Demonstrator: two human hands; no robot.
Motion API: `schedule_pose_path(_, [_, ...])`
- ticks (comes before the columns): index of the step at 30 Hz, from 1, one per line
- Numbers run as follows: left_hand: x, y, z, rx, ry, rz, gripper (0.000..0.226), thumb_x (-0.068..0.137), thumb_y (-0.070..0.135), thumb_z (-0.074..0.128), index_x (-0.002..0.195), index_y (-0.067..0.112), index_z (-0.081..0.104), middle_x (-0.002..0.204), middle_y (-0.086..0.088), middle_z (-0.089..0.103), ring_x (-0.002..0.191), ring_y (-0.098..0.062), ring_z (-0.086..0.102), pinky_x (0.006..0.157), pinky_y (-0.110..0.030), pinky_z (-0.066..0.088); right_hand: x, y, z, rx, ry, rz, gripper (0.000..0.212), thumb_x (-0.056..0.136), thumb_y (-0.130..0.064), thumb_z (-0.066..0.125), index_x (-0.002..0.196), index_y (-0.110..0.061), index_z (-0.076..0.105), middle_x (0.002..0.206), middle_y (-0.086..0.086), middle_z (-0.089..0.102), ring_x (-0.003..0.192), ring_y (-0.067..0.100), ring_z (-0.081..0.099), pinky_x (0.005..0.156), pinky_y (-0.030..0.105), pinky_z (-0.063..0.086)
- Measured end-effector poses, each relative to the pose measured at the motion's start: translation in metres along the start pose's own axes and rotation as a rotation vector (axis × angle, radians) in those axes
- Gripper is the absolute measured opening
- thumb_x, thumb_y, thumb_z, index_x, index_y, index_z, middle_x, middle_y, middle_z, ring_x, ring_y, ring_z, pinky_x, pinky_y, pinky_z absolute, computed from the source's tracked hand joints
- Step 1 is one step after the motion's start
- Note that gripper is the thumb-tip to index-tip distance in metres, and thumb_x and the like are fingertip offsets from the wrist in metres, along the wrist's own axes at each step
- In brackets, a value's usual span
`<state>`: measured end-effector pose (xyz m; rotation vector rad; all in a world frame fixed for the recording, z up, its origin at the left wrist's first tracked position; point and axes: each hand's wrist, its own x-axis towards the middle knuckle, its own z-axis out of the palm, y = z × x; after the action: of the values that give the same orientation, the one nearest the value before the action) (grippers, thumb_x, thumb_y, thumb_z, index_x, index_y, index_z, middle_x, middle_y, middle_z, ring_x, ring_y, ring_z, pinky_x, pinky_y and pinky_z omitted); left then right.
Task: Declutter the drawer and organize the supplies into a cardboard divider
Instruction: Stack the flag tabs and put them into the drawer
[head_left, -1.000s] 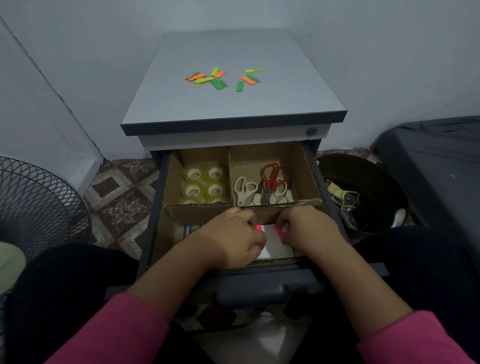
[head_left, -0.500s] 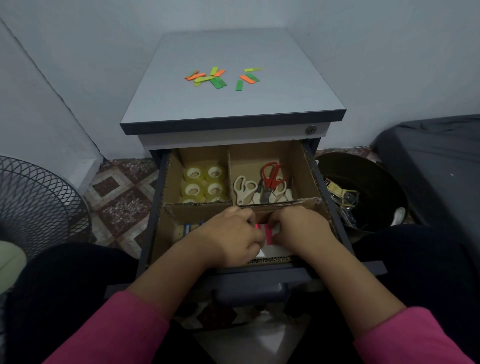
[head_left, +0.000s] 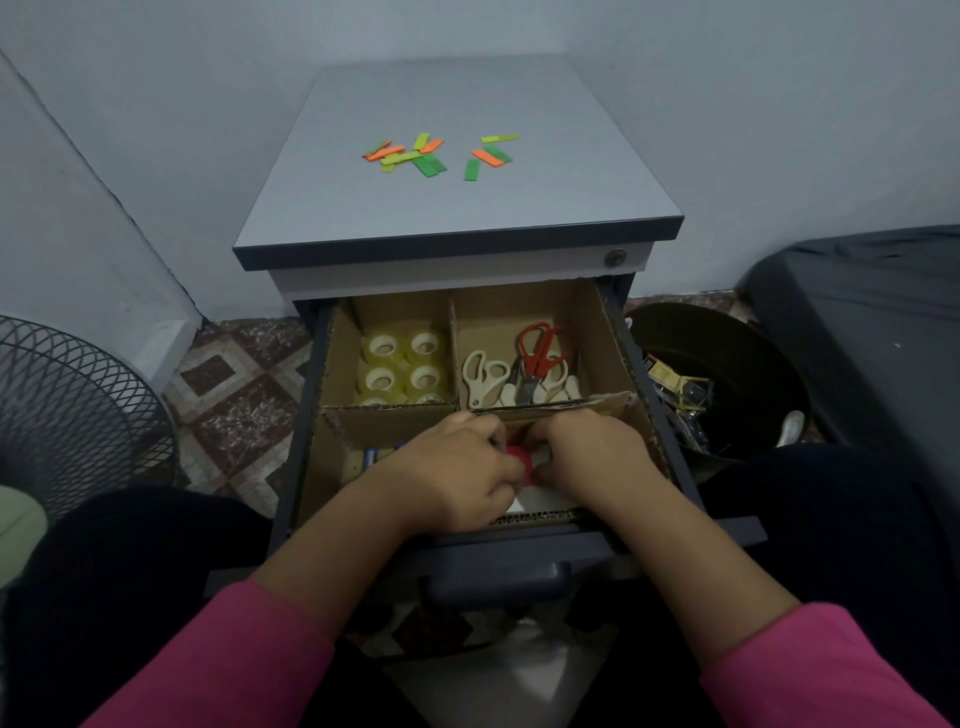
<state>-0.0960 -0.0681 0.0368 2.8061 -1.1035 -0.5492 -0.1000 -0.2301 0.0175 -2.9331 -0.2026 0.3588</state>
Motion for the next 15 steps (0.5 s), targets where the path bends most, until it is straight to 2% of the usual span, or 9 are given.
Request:
schedule_pose_path(11, [-0.0002,-0.0004,-0.0001,0.013,0.004,0.013,0.028,0.093,0.036,0.039,0.112,0.036,0.060,0.116,0.002,0.043,0.112,-0.019,0.039,0.102,-0.033,0.031,-0.0020,0.0014,-0.0052,0.086,-0.034,0.023,0.029,0.083,-0.038,0.063,0.112,-0.042,0.065,0.106,-0.002,0.065,0.098,0.021,0.062,0.072,0.027,0.042])
schedule_pose_path(13, [0.0010,-0.0007,0.0008,0.031,0.014,0.028,0.028,0.093,0.035,0.039,0.112,0.036,0.059,0.117,0.002,0.044,0.114,-0.019,0.039,0.103,-0.032,0.028,-0.0031,0.0010,-0.0061,0.078,-0.032,0.043,0.029,0.084,-0.033,0.062,0.112,-0.039,0.065,0.106,-0.001,0.065,0.098,0.022,0.062,0.073,0.028,0.044])
schedule_pose_path(15, [0.0012,-0.0003,0.0007,0.032,0.015,0.028,0.027,0.094,0.034,0.039,0.112,0.035,0.059,0.118,0.000,0.044,0.115,-0.018,0.038,0.101,-0.030,0.026,-0.0051,0.0027,-0.0074,0.035,-0.013,0.111,0.024,0.086,-0.022,0.059,0.107,-0.029,0.067,0.101,0.001,0.063,0.093,0.023,0.061,0.072,0.029,0.045])
